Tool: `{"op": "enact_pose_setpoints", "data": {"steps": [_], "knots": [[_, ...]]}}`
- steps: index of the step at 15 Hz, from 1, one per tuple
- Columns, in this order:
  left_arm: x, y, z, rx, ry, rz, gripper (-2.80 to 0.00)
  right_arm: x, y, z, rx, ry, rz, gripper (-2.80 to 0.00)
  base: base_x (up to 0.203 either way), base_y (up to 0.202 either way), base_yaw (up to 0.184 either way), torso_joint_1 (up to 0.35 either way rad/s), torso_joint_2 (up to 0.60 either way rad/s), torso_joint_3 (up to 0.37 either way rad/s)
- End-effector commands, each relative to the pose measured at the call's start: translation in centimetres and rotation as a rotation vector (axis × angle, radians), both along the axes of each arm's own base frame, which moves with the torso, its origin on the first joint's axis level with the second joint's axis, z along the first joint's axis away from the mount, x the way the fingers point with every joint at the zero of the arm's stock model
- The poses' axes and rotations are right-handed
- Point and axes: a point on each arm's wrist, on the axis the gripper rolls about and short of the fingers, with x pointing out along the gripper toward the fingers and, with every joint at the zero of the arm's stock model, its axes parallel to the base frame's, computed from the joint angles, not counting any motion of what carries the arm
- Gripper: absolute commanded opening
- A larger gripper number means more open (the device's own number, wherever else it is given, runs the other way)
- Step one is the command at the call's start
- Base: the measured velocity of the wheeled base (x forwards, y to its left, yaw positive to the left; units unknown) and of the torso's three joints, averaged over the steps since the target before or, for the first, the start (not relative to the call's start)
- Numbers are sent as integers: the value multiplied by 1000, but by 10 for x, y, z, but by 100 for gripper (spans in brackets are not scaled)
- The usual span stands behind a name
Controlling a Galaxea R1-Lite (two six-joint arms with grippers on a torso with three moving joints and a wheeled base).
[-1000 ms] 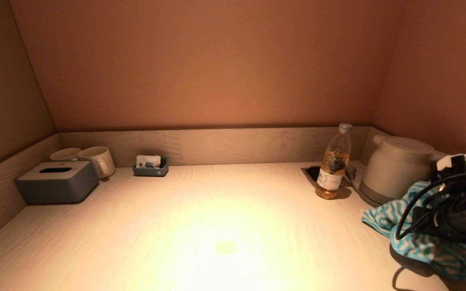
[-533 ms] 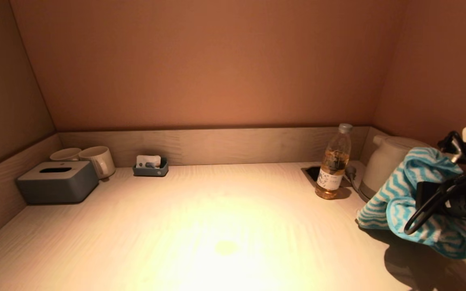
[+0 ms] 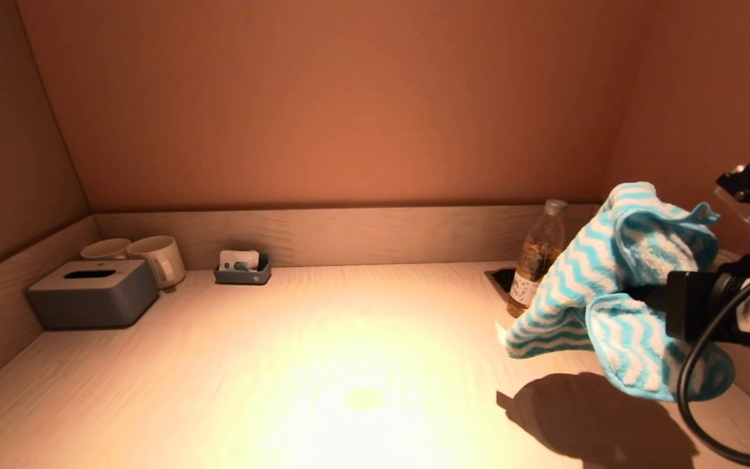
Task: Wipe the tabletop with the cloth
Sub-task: Sweep the stains on the table
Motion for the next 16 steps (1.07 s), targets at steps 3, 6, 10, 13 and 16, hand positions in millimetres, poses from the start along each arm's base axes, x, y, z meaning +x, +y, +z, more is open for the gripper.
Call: {"op": "enact_pose_setpoints", "data": {"steps": [3, 6, 10, 13, 16], "knots": [[0, 0, 0, 0, 0, 0, -280, -9, 20, 5, 73, -16, 231, -280, 0, 0, 0, 0, 0, 0], [0, 0, 0, 0, 0, 0, -280, 3, 31, 0, 96, -3, 312, -280, 0, 0, 0, 0, 0, 0], [0, 0, 0, 0, 0, 0, -280, 28, 50, -10, 98, 21, 376, -280, 0, 0, 0, 0, 0, 0], [0, 0, 0, 0, 0, 0, -280, 39, 67, -12, 100, 19, 432, -280, 0, 0, 0, 0, 0, 0], [0, 0, 0, 0, 0, 0, -280, 55, 100, -10, 121, 42, 511, -280, 0, 0, 0, 0, 0, 0]]}}
